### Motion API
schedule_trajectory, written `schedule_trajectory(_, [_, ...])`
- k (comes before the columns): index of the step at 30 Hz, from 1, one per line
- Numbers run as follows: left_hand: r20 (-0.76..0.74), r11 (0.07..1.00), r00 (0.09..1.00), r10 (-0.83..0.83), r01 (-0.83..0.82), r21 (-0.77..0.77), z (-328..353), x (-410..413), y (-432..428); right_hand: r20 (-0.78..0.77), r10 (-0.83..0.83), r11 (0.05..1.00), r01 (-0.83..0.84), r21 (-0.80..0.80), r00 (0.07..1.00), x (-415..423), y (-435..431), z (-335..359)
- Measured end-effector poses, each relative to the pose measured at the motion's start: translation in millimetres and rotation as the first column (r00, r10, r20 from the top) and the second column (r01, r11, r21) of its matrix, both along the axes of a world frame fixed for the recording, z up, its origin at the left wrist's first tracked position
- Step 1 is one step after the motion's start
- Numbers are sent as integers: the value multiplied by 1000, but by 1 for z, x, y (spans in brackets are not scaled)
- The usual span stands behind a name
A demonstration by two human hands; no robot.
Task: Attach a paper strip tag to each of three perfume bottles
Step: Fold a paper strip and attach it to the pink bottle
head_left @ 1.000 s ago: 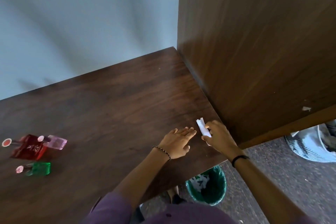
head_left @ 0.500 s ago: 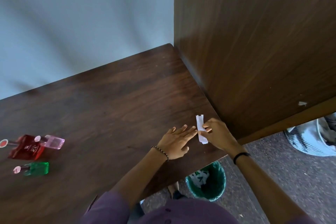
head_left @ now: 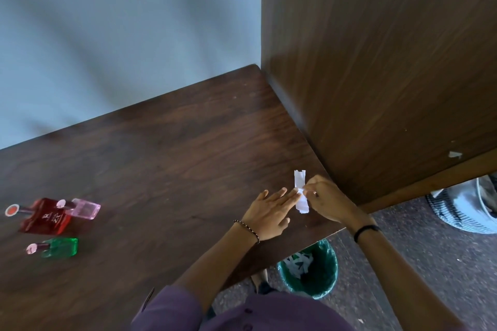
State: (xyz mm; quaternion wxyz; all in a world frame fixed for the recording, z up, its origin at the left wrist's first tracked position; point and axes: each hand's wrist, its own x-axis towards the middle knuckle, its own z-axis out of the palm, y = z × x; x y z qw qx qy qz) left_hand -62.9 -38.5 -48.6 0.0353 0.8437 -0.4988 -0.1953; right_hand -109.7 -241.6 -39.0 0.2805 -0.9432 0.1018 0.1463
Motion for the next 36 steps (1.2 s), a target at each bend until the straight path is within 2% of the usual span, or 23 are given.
schedule_trajectory(4, [0,999,1000,-26,26,44,-1,0,2,-17,103,995,-103,-20,995,-1,-6,-1])
schedule_trajectory(8, [6,999,999,-34,34,36,1,3,1,46,110,993,-109,-38,993,-1,-10,-5])
schedule_trajectory(11, [-13,1000,1000,-1,1,-4,2,2,2,28,80,997,-79,-10,996,-1,-9,-4])
schedule_trajectory(14, [-36,998,998,48,-49,-38,3,3,2,40,-26,1000,25,8,999,-1,-6,-3])
schedule_trajectory(19, [-22,997,999,36,-37,-68,8,9,-3,151,-133,990,139,-31,980,-5,1,-6])
schedule_trajectory(27, [188,989,982,-31,58,-138,-1,6,-7,202,-185,980,197,-42,962,-9,10,-7])
schedule_trajectory(32, [197,983,980,-16,52,-177,-2,6,-8,273,-220,975,203,87,937,-12,16,0])
schedule_trajectory(36, [182,983,983,-20,53,-175,1,7,-7,289,-155,988,143,65,945,-16,26,-2])
